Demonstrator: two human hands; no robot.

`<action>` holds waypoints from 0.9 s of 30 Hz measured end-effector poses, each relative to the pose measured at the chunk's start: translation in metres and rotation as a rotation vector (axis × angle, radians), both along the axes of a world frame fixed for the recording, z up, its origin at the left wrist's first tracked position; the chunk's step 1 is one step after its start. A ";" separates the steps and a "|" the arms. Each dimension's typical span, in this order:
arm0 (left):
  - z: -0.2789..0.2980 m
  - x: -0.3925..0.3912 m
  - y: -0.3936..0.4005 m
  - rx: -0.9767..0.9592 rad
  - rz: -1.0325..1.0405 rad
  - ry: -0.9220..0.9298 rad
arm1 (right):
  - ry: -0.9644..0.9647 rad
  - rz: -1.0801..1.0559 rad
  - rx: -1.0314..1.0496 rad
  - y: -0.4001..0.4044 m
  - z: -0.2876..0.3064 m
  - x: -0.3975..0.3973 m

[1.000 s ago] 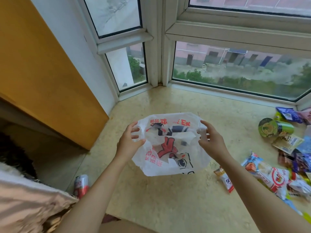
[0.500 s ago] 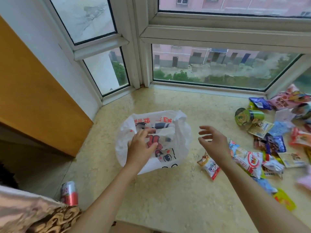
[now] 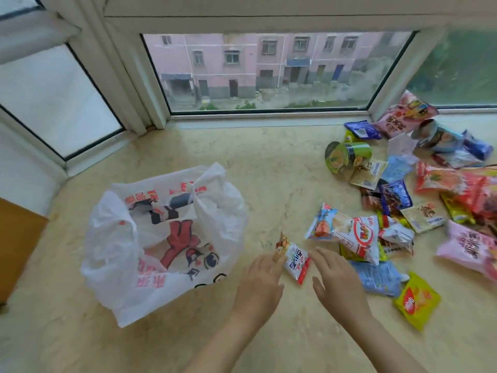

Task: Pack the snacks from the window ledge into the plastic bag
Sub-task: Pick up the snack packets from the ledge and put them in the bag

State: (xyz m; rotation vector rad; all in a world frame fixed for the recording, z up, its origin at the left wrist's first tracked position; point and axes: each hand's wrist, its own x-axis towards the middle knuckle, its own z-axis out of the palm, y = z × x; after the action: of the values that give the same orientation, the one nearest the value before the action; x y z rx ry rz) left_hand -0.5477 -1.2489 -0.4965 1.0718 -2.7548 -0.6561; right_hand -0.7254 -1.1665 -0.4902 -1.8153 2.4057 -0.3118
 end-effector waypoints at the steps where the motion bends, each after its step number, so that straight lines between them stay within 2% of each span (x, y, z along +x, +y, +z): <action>1: -0.013 -0.013 -0.004 -0.018 -0.028 -0.068 | 0.042 0.011 0.018 0.003 -0.013 -0.007; 6: -0.065 -0.063 -0.034 -0.220 -0.231 -0.295 | 0.197 0.077 -0.052 0.003 -0.049 -0.051; 8: -0.072 -0.072 -0.049 -0.232 -0.303 -0.399 | 0.241 0.061 -0.072 -0.007 -0.055 -0.072; 11: -0.071 -0.085 -0.060 -0.277 -0.405 -0.523 | 0.269 0.087 0.014 -0.022 -0.065 -0.102; 13: -0.081 -0.085 -0.067 -0.254 -0.471 -0.555 | 0.269 0.119 0.102 -0.029 -0.068 -0.118; 15: -0.080 -0.085 -0.073 -0.320 -0.534 -0.515 | 0.265 0.129 0.174 -0.034 -0.071 -0.132; 17: -0.087 -0.085 -0.075 -0.350 -0.593 -0.605 | 0.264 0.127 0.222 -0.038 -0.073 -0.142; 21: -0.101 -0.081 -0.075 -0.451 -0.590 -0.501 | 0.238 0.129 0.306 -0.050 -0.071 -0.149; 27: -0.103 -0.071 -0.056 -0.537 -0.306 -0.188 | 0.208 0.104 0.190 -0.051 -0.078 -0.138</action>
State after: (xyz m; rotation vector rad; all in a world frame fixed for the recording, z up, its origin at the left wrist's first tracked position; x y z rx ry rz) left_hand -0.6186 -1.3053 -0.5995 0.6282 -3.0105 0.1804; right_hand -0.8633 -1.2178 -0.5678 -1.9608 2.3612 0.1168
